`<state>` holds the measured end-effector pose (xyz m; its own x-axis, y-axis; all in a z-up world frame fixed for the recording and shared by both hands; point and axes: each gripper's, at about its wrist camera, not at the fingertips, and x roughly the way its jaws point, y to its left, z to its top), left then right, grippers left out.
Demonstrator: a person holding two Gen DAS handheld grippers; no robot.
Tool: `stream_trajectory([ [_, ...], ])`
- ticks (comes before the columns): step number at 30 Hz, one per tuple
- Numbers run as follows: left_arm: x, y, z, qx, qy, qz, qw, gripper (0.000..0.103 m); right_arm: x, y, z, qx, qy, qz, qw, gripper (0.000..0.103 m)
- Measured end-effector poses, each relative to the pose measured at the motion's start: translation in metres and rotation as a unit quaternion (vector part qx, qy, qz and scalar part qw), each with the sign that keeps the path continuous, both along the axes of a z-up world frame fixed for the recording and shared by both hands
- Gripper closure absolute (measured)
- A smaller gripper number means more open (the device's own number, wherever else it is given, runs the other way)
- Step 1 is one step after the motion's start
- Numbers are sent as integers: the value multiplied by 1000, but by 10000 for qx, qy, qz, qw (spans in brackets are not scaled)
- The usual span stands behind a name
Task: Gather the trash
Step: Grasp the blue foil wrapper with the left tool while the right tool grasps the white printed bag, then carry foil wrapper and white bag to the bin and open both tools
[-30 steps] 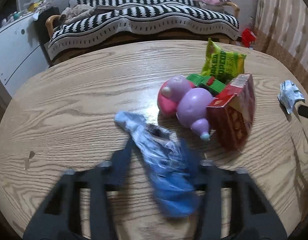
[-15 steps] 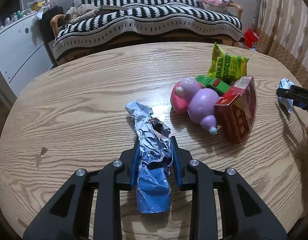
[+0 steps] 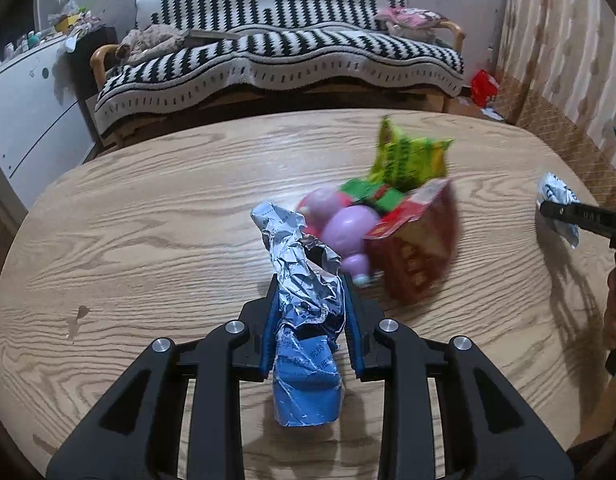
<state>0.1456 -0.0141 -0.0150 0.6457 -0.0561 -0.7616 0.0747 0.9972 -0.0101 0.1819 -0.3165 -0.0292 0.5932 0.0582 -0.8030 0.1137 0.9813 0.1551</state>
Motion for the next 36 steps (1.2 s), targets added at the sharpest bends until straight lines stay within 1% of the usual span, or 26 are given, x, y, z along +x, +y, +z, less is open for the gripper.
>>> stream_trajectory([
  [4, -5, -25, 11, -107, -97, -210, 9997, 76, -31, -9, 17, -97, -142, 104, 9998, 68],
  [7, -11, -58, 21, -205, -186, -485, 9984, 76, -61, -25, 31, -183, -250, 115, 9995, 68],
  [11, -19, -106, 26, -242, -223, -901, 9954, 76, -97, -54, 41, -151, -267, -4, 9995, 68],
  [16, -31, -165, 29, -307, -249, -1413, 9892, 76, -146, -107, 49, -154, -334, -318, 9988, 68],
  [19, -41, -208, 31, -443, -240, -1789, 9826, 76, -173, -141, 52, -104, -348, -574, 9977, 68],
  [22, -51, -248, 33, -483, -249, -2099, 9762, 76, -202, -176, 53, -99, -375, -863, 9955, 68],
  [24, -58, -272, 32, -520, -233, -2272, 9722, 76, -220, -200, 52, -61, -380, -1081, 9934, 68],
  [26, -66, -300, 31, -558, -208, -2500, 9664, 76, -238, -225, 48, -37, -347, -1310, 9908, 68],
  [32, -99, -379, 22, -658, -157, -3195, 9452, 76, -299, -306, 30, 40, -203, -2037, 9788, 68],
  [36, -116, -424, 16, -761, -95, -3563, 9312, 75, -332, -348, 15, 143, -92, -2448, 9694, 68],
])
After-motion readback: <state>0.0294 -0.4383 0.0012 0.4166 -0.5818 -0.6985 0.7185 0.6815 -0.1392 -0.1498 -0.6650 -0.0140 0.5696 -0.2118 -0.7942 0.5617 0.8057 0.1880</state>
